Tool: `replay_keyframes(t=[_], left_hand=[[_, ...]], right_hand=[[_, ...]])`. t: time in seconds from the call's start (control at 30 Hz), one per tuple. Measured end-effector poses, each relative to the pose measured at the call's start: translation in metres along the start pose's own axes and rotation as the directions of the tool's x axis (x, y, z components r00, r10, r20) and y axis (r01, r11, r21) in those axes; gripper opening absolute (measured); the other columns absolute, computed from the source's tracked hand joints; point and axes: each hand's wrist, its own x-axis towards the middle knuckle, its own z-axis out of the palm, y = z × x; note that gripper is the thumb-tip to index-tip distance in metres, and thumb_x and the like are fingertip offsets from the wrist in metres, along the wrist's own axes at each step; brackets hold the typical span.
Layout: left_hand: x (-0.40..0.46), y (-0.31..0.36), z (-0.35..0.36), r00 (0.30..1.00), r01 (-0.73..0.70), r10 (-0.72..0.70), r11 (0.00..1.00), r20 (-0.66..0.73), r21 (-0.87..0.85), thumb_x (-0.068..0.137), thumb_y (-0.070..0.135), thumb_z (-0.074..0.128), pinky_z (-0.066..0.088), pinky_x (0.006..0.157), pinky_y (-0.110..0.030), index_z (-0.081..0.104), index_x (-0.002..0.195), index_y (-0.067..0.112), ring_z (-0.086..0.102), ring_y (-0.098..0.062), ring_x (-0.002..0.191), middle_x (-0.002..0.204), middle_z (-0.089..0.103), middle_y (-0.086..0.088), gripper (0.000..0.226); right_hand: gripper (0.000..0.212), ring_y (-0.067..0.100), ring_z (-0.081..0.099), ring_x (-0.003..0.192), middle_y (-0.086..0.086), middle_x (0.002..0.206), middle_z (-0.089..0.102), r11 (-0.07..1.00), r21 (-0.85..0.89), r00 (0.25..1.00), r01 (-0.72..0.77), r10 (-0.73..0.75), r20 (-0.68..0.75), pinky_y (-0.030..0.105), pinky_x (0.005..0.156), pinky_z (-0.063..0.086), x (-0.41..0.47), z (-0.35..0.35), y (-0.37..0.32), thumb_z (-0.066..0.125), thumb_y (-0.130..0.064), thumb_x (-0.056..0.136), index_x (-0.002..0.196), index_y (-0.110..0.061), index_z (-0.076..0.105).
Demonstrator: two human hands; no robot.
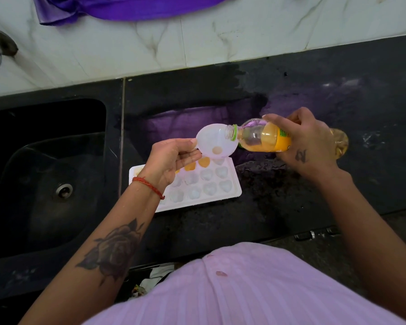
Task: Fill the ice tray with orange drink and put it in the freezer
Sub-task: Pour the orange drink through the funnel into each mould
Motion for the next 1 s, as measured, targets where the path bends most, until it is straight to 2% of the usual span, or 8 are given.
replay_keyframes(t=[0.57,0.83,1.0], left_hand=[[-0.003,0.000,0.007,0.999,0.011,-0.009,0.999,-0.042,0.046,0.079,0.000,0.068,0.057,0.055,-0.022,0.070,0.078,0.002,0.073,-0.019,0.066,0.067,0.074,-0.009,0.003],[-0.006,0.002,0.008,0.999,0.002,0.000,0.999,-0.040,0.032,0.080,0.000,0.068,0.056,0.055,-0.021,0.069,0.079,0.003,0.073,-0.019,0.066,0.067,0.075,-0.008,0.003],[-0.013,0.003,0.004,0.999,-0.026,0.025,0.999,-0.034,-0.028,0.080,-0.003,0.065,0.057,0.056,-0.022,0.068,0.079,0.000,0.073,-0.018,0.064,0.066,0.074,-0.008,0.005]], right_hand=[[0.065,0.035,0.052,0.085,0.019,0.099,0.053,0.997,-0.071,1.000,0.022,-0.021,0.016,0.043,0.076,0.041,0.000,0.000,0.006,0.076,-0.015,0.069,0.129,-0.027,0.053],[0.066,0.034,0.050,0.083,0.017,0.099,0.051,1.000,0.029,1.000,-0.003,0.002,0.026,0.041,0.073,0.041,0.000,-0.004,0.003,0.075,-0.018,0.069,0.130,-0.027,0.051],[0.075,0.026,0.048,0.085,0.007,0.100,0.044,0.990,0.133,0.996,-0.051,0.042,0.074,0.037,0.073,0.043,0.001,-0.006,-0.001,0.077,-0.018,0.066,0.133,-0.034,0.045]])
